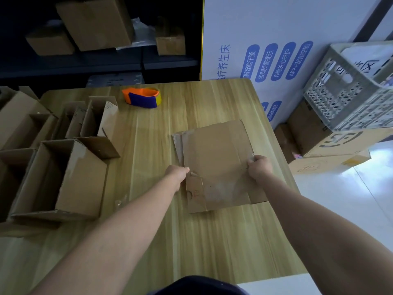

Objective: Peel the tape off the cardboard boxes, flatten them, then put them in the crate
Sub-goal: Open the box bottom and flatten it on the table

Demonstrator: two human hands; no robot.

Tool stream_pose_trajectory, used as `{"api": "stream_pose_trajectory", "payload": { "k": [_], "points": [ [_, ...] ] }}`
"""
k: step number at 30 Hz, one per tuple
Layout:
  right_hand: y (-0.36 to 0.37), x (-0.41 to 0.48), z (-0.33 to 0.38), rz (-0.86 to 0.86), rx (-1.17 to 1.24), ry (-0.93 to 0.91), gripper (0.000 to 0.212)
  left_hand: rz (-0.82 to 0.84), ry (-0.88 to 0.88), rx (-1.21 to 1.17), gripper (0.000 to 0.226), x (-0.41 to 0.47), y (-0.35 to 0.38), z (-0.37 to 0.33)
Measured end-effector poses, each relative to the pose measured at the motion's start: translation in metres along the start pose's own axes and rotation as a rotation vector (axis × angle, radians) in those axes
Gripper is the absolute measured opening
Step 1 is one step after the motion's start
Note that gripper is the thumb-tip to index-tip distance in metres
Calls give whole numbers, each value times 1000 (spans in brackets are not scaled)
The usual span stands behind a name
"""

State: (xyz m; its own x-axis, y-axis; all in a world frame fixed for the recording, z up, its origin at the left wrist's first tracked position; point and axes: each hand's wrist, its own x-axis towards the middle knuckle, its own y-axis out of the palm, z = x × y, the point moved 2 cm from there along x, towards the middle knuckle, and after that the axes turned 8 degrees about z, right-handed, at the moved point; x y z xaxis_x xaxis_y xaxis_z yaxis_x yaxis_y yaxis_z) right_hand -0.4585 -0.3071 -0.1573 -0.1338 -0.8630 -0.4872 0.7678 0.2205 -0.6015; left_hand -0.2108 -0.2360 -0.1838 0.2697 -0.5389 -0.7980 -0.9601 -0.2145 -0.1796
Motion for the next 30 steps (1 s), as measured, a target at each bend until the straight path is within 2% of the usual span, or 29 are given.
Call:
{"api": "stream_pose_trajectory", "payload": {
  "k": [4, 9, 11, 14, 18, 23, 26, 30],
  "points": [
    [0, 3, -7, 11, 10, 42, 30, 139, -123, 7, 48, -6, 11, 6],
    [-4, 4, -9, 30, 9, 36, 31, 100, -1, -150, 33, 1, 14, 0],
    [-2, 3, -6, 63, -4, 36, 31, 80, 30, -133, 38, 5, 14, 0],
    [6, 0, -10, 149, -51, 89, 28, 43, 102, -132, 58, 12, 11, -5],
    [12, 0, -15, 204, -108, 108, 27, 96, 179, -149, 68, 18, 8, -13],
    [14, 3, -8, 179, -54, 95, 20, -59, 161, 96, 70, 14, 11, -8],
    [10, -1, -8, 152, -140, 159, 16, -35, 121, 233, 58, 6, 13, -1],
    [0, -10, -25, 160, -261, 290, 16, 175, -23, 445, 19, -14, 22, 9]
  ]
}}
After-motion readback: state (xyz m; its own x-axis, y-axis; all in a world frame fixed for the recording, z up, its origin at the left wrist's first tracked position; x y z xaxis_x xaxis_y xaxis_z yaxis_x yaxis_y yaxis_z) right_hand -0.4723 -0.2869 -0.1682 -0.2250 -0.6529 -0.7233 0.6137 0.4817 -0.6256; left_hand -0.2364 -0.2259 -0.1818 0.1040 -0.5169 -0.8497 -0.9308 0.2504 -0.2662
